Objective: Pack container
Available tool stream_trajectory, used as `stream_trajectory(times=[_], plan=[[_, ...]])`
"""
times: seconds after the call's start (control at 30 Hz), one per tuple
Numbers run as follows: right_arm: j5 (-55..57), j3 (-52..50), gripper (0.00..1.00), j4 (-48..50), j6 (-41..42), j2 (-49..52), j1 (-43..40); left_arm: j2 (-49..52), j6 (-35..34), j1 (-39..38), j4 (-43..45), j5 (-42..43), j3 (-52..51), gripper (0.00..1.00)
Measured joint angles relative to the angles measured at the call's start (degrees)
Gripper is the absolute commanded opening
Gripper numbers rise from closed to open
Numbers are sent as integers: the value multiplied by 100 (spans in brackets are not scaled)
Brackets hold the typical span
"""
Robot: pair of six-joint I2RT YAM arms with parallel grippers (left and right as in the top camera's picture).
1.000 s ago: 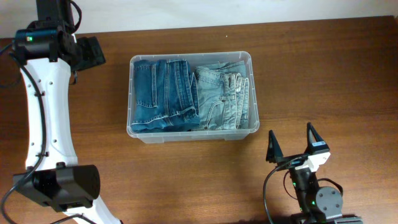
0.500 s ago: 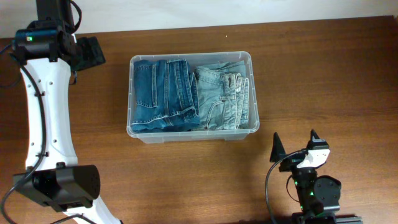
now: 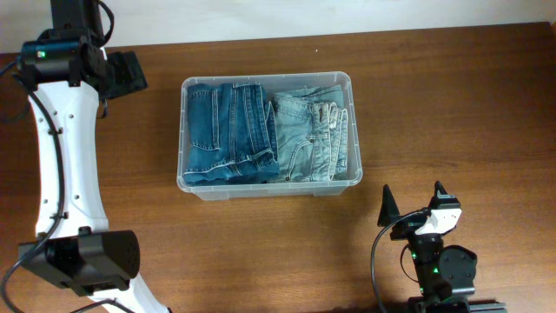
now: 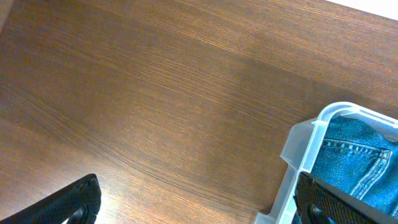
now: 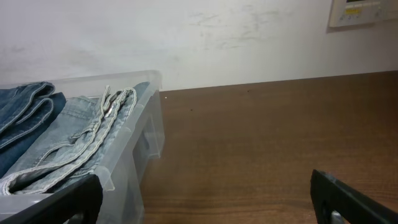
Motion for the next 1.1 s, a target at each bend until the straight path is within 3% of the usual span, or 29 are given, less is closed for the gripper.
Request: stream_trajectory(times=[0.77, 0.9, 1.1], plan=[[0, 0, 98, 0, 0, 0, 0, -136, 0, 0, -2, 0, -11, 99], [0, 0, 98, 0, -4, 0, 0, -645, 2, 0, -173, 7, -15, 99], [0, 0, 99, 0, 2, 0, 0, -1928, 0, 0, -1102, 52, -15, 99]])
